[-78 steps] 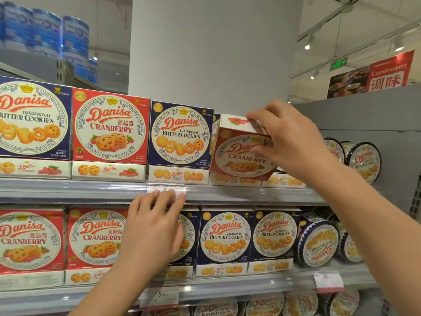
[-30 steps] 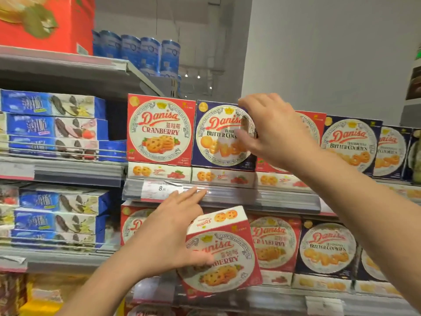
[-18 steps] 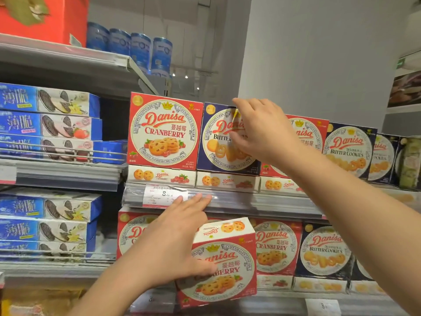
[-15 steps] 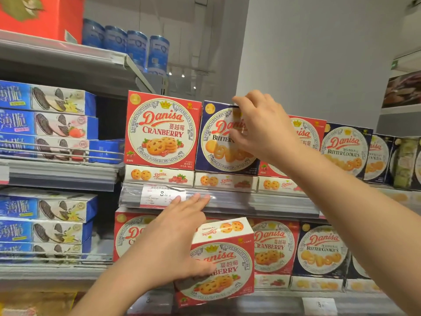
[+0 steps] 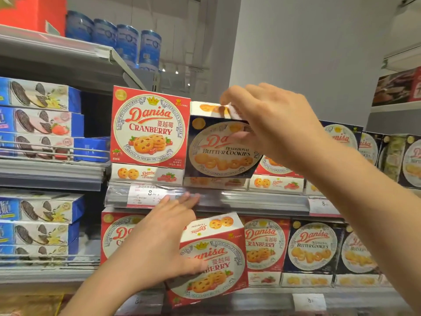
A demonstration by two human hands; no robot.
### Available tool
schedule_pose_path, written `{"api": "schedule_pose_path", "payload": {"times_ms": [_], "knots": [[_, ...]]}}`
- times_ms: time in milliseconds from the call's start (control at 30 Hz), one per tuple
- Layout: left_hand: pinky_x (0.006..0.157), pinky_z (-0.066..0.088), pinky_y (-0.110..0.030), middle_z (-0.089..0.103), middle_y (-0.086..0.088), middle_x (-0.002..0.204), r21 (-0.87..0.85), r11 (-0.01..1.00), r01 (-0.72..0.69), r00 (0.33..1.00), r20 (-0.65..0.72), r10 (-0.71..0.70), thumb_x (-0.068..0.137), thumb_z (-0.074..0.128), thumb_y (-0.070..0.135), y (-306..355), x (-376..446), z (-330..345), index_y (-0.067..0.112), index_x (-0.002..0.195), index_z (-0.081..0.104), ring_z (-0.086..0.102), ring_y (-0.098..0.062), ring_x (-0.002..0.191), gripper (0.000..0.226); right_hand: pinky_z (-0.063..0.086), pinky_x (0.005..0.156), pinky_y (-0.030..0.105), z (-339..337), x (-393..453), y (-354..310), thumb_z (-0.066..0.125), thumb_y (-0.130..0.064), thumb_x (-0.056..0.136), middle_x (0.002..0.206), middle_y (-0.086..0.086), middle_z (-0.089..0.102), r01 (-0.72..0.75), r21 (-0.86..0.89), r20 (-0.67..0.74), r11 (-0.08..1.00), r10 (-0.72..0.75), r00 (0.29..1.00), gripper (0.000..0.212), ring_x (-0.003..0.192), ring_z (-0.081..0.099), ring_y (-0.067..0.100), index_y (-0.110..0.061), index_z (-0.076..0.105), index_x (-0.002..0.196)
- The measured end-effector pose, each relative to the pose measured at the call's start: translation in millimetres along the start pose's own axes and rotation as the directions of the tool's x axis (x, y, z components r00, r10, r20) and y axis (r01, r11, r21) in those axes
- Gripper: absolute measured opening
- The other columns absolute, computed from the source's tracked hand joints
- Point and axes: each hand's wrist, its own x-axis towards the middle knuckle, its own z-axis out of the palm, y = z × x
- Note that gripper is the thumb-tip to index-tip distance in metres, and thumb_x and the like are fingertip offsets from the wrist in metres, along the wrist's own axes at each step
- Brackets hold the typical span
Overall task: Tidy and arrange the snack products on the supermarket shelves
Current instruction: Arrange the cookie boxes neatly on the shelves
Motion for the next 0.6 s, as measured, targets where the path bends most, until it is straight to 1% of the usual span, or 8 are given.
{"api": "schedule_pose_path", "payload": {"times_ms": [67,167,300,333,400,433,533,600], "knots": [[0.123,-0.006,-0.022,0.013,0.023,0.164,0.008,1.000,0.010,1.000,-0.026,-0.010,0.066,0.061,0.086,1,1,1,0.039,0.125,0.047,0.004,0.005,0.150,0.077,0.045,0.059,0.036,-3,-17,-3,0.076,-0.037,0.085,0.115,0.007,0.063,0.054,-0.021,-0.035,0.998,-0.055,0.998,0.055,0.096,0.056,0.028,-0.018,0.053,0.131],[0.122,-0.004,-0.020,0.010,0.028,0.161,0.019,1.000,-0.006,0.998,-0.067,0.007,0.061,0.057,0.088,5,2,1,0.039,0.135,0.047,0.002,0.011,0.147,0.089,0.051,0.062,0.044,-7,-43,-2,0.069,-0.032,0.088,0.120,0.011,0.061,0.106,-0.002,-0.122,0.994,-0.106,0.987,0.049,0.097,0.056,0.030,-0.015,0.055,0.132],[0.113,0.024,-0.021,0.023,0.054,0.130,-0.051,0.998,-0.022,0.986,-0.166,0.013,0.056,0.065,0.082,21,2,0,0.049,0.130,0.051,0.025,0.013,0.133,0.083,0.049,0.064,0.048,-17,-73,9,0.059,-0.031,0.093,0.120,0.012,0.060,0.100,0.036,-0.195,0.994,-0.091,0.976,0.042,0.097,0.054,0.031,-0.015,0.055,0.132],[0.109,0.030,-0.022,0.026,0.058,0.128,-0.075,0.997,-0.026,0.982,-0.187,0.012,0.055,0.069,0.081,29,3,2,0.056,0.132,0.047,0.030,0.012,0.131,0.084,0.049,0.064,0.048,-20,-80,15,0.053,-0.032,0.095,0.120,0.012,0.060,0.096,0.043,-0.201,0.995,-0.085,0.976,0.041,0.097,0.054,0.031,-0.014,0.056,0.132],[0.105,0.038,-0.024,0.029,0.053,0.135,-0.121,0.991,-0.059,0.976,-0.213,0.032,0.056,0.070,0.082,51,9,6,0.066,0.133,0.038,0.034,0.010,0.131,0.085,0.049,0.065,0.048,-24,-95,29,0.046,-0.035,0.097,0.121,0.013,0.061,0.092,0.056,-0.205,0.994,-0.079,0.976,0.043,0.097,0.055,0.031,-0.013,0.057,0.132],[0.107,0.038,-0.025,0.028,0.050,0.140,-0.127,0.988,-0.091,0.973,-0.221,0.061,0.057,0.068,0.085,63,14,10,0.067,0.133,0.037,0.033,0.009,0.134,0.084,0.049,0.066,0.047,-26,-103,38,0.046,-0.035,0.096,0.121,0.013,0.061,0.093,0.063,-0.209,0.994,-0.078,0.975,0.044,0.097,0.055,0.031,-0.012,0.057,0.132],[0.111,0.025,-0.018,0.010,0.054,0.146,-0.118,0.979,-0.166,0.970,-0.198,0.141,0.057,0.062,0.092,100,32,26,0.067,0.132,0.035,0.014,0.017,0.141,0.083,0.049,0.068,0.047,-28,-126,71,0.053,-0.029,0.095,0.121,0.013,0.061,0.084,0.065,-0.231,0.994,-0.067,0.971,0.042,0.099,0.056,0.032,-0.012,0.058,0.132],[0.111,0.020,-0.016,0.008,0.054,0.148,-0.128,0.975,-0.184,0.971,-0.178,0.159,0.057,0.064,0.093,121,47,38,0.057,0.128,0.051,0.010,0.018,0.142,0.081,0.050,0.070,0.049,-28,-143,95,0.057,-0.028,0.093,0.123,0.013,0.061,0.065,0.064,-0.223,0.996,-0.049,0.974,0.044,0.101,0.056,0.032,-0.012,0.056,0.135]]}}
